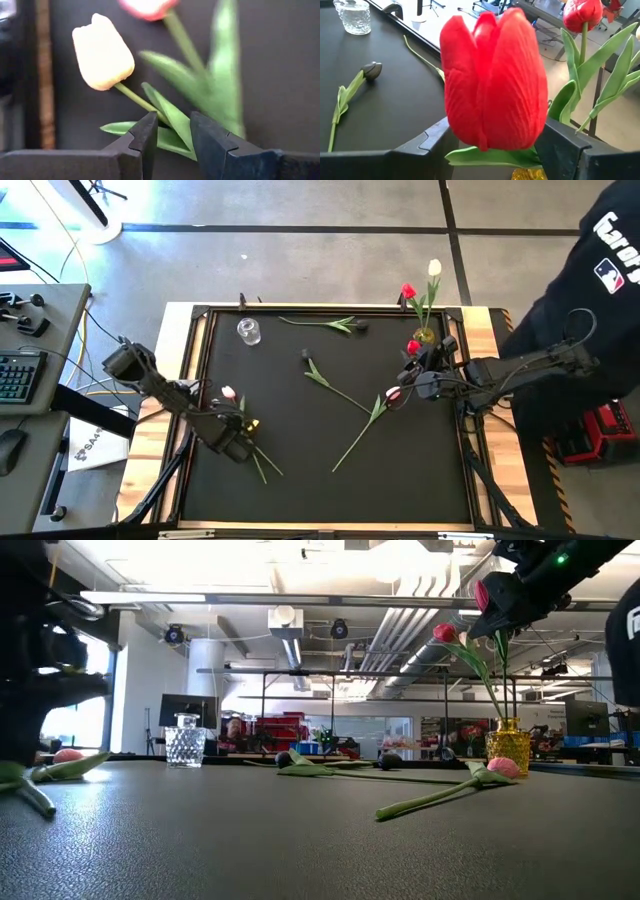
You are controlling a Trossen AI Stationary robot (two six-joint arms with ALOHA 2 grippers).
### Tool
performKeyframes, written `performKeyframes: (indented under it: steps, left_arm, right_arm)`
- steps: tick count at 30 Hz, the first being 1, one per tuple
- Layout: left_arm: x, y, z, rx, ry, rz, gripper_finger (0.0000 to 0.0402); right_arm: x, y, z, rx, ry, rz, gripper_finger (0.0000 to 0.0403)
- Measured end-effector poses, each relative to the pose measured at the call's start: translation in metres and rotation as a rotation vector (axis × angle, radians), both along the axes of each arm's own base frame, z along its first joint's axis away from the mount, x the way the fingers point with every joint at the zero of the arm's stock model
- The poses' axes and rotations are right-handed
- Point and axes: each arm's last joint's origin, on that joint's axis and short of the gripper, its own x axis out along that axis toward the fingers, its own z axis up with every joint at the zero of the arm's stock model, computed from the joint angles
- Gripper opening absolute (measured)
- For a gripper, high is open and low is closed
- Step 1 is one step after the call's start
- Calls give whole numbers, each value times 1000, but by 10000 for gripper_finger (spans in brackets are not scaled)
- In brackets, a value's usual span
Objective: Sort flowers into vase by color
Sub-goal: Put the orange flower into the yellow flower vase
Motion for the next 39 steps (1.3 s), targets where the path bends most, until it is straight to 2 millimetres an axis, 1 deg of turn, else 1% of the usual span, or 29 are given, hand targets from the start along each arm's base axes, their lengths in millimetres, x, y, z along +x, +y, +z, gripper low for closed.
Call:
performKeyframes:
  steps: [5,8,11,14,16,19,21,23,28,36,39]
  left_arm:
    - [23,0,-2,55,-163,-232,106]
    - [37,0,-1,44,-209,-366,106]
    - [43,0,-1,33,-226,-428,106]
    - [43,1,-1,39,-220,-441,104]
    - [41,2,-1,42,-209,-408,100]
    - [35,6,-1,56,-198,-287,93]
    - [33,7,-1,80,-228,-205,91]
    - [32,6,0,106,-273,-159,90]
    - [31,5,0,119,-319,-81,90]
    - [25,9,1,142,-317,18,90]
    - [23,9,-2,110,-295,44,98]
  right_arm:
    - [0,0,0,7,-8,-2,224]
    - [0,0,0,8,-8,-2,224]
    - [0,0,0,20,-9,7,224]
    - [1,0,0,25,-9,10,224]
    - [1,1,0,27,-9,12,224]
    - [1,1,0,27,-9,12,224]
    - [1,1,0,27,-9,12,224]
    - [1,1,0,27,-8,12,224]
    - [1,1,0,27,-7,12,224]
    - [-2,0,-2,22,26,10,224]
    - [-4,0,-3,24,39,4,224]
